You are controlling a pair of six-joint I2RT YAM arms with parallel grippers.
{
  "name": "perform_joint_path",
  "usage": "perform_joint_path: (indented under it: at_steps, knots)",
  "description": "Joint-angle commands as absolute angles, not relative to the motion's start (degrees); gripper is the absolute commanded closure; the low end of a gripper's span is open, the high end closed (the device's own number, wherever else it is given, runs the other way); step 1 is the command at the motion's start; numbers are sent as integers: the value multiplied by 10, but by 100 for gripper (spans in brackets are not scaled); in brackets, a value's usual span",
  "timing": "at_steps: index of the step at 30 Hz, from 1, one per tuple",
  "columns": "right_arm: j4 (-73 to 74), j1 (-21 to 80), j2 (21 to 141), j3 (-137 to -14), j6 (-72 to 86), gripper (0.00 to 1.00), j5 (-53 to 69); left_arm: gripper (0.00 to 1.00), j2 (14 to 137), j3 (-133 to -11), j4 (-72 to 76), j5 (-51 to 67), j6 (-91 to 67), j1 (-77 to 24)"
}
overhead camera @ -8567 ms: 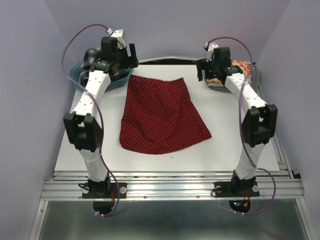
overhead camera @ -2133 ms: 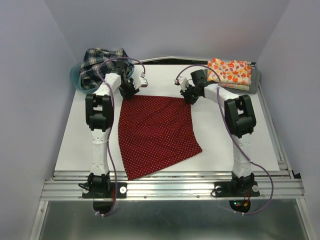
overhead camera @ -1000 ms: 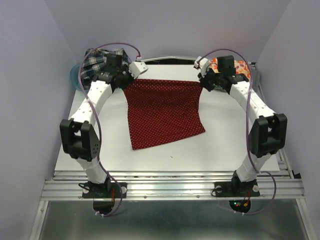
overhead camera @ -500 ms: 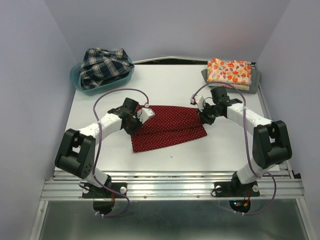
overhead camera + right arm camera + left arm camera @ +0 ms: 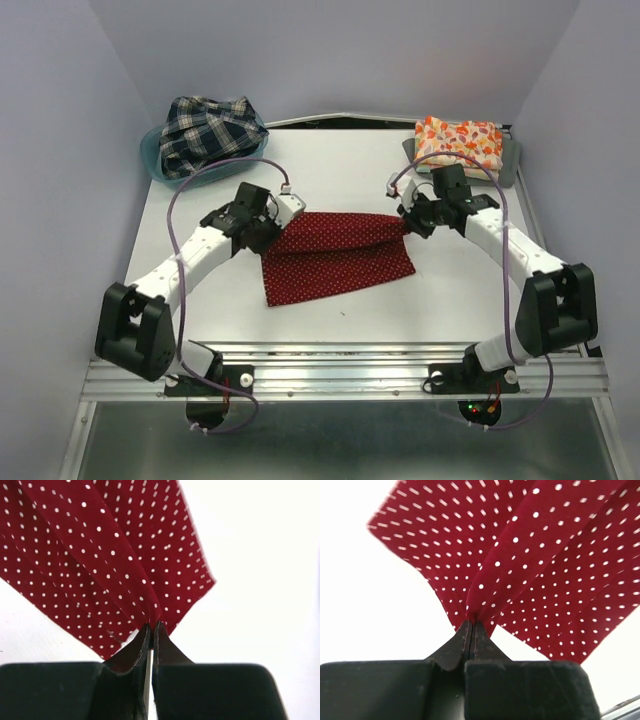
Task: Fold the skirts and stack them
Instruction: Fold the skirt
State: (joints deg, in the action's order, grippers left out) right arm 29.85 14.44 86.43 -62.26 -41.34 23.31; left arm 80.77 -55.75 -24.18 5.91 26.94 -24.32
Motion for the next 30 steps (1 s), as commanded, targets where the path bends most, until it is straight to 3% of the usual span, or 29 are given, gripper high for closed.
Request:
perform_joint_path:
  at_steps: [1,11,12,13,14,15,16,18,19,24,27,28,30]
  knots:
    - [323,144,803,-657,-435,99,235,100,728,-589,-305,81,275,-255]
    - [300,149,788,-501,-482,99,252,100,697,-448,-270,91,299,-330]
    - [315,155,774,-495,-490,94,264,100,696,-428,-262,86,312,-335]
    - [329,155,764,-490,-498,83,270,100,695,-423,-260,86,312,-335]
    - [360,155,749,-490,-507,68,276,80,692,-421,-260,74,323,-335]
    - [371,155,733,-491,-504,34,280,65,677,-421,-262,71,331,-334]
    - [377,155,696,-497,-485,21,280,43,664,-424,-262,69,340,-335]
    - [382,155,663,-511,-464,14,271,35,619,-436,-259,73,344,-335]
    - [388,155,650,-522,-459,13,266,28,606,-443,-264,83,345,-335]
    - [413,155,651,-596,-379,15,279,27,591,-484,-292,103,354,-332]
    - [411,155,707,-609,-340,27,292,33,611,-479,-286,101,359,-332]
    - [412,155,725,-610,-325,36,297,39,636,-481,-287,102,359,-332]
    - [410,155,758,-606,-311,43,294,45,663,-484,-287,103,361,-332]
